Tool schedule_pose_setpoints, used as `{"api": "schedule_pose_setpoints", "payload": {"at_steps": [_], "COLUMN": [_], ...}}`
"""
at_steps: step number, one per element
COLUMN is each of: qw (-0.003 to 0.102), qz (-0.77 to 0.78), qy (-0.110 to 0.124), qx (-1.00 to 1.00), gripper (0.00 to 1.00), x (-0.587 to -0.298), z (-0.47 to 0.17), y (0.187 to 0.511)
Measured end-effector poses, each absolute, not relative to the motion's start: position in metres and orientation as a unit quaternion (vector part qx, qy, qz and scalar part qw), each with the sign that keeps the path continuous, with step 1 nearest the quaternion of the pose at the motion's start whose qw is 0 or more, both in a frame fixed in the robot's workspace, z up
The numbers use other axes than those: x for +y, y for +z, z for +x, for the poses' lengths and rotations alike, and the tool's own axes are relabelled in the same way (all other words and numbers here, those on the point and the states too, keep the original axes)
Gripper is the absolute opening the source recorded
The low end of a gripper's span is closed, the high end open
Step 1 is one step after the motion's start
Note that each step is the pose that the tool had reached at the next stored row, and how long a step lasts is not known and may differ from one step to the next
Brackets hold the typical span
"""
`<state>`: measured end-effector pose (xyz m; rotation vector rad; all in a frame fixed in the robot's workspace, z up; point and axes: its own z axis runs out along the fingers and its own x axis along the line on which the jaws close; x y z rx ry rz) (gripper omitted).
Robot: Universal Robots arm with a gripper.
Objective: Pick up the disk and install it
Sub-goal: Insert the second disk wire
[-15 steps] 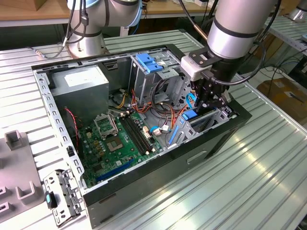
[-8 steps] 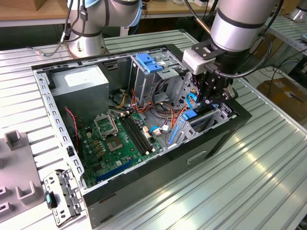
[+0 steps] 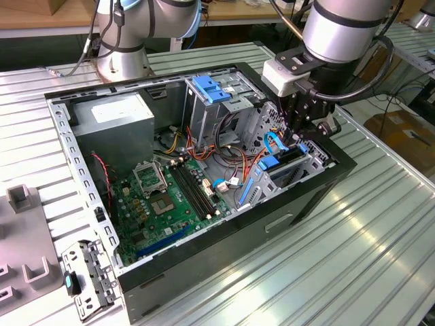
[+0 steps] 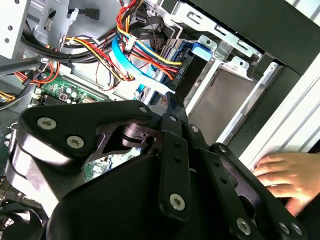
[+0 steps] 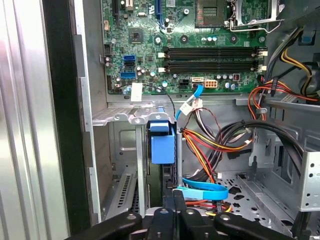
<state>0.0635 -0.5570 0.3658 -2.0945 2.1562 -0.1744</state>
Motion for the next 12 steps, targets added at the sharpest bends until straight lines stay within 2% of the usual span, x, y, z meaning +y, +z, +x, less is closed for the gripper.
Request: {"api": "schedule_pose_setpoints", "payload": {"at_steps": [1, 12], "qw": [0.065, 0.065], "qz": [-0.694, -0.694], "qy": [-0.058, -0.058], "qx": [0.715, 0.715], "gripper": [0.11, 0.11], "x": [-0.557, -0.557], "z": [0.0635, 0.0635], "y": [0.3658, 0.3665]}}
